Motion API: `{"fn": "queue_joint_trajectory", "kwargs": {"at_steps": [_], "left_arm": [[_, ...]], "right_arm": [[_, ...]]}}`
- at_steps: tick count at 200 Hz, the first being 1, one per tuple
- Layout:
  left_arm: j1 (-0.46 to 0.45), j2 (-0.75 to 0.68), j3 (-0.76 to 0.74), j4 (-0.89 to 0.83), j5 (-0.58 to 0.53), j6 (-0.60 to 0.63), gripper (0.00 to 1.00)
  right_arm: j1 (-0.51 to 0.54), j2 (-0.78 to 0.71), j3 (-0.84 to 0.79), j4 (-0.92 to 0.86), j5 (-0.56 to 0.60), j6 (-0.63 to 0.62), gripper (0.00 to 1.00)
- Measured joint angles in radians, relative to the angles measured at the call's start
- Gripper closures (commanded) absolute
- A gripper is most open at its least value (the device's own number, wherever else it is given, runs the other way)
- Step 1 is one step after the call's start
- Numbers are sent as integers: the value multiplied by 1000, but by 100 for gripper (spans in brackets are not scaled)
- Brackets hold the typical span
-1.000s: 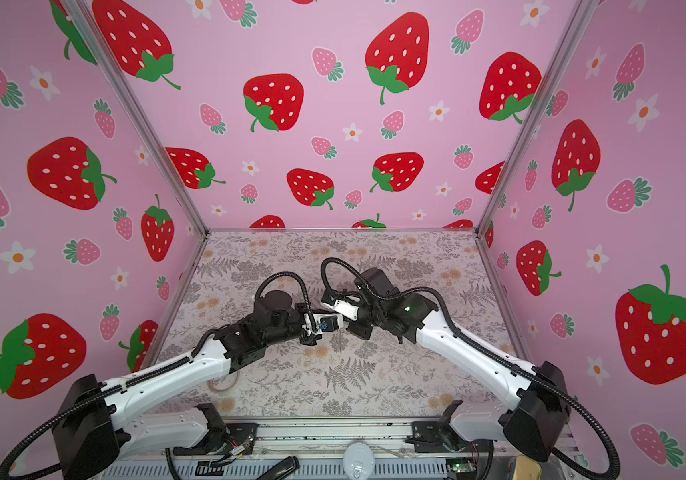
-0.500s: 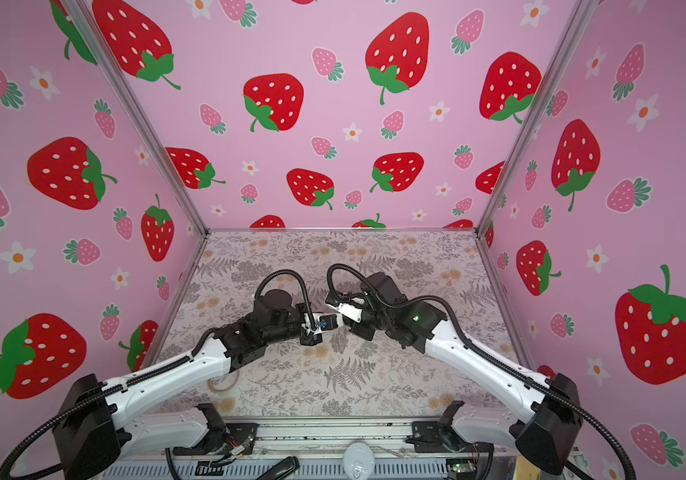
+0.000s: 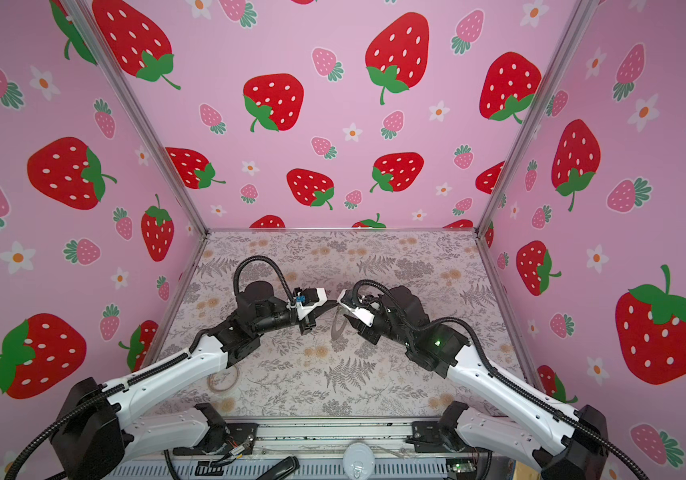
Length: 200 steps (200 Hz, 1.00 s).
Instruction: Put the keys on the keyring
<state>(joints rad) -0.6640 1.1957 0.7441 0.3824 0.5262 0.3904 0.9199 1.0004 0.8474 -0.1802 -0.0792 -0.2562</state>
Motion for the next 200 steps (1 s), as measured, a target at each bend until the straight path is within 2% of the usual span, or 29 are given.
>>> {"fn": "queue_joint_trajectory", "kwargs": {"at_steps": [60,140,200], "left_arm": [[20,0,-17,83,45,-99,100],[21,0,-29,132,91,-134,100],[21,0,-31,137,103,-134,100]], "right_arm": [[0,20,-11,76,-8,30,56],[0,69,-45,166,-12,47,58],[0,71,-73,224,-44,50,78]]}}
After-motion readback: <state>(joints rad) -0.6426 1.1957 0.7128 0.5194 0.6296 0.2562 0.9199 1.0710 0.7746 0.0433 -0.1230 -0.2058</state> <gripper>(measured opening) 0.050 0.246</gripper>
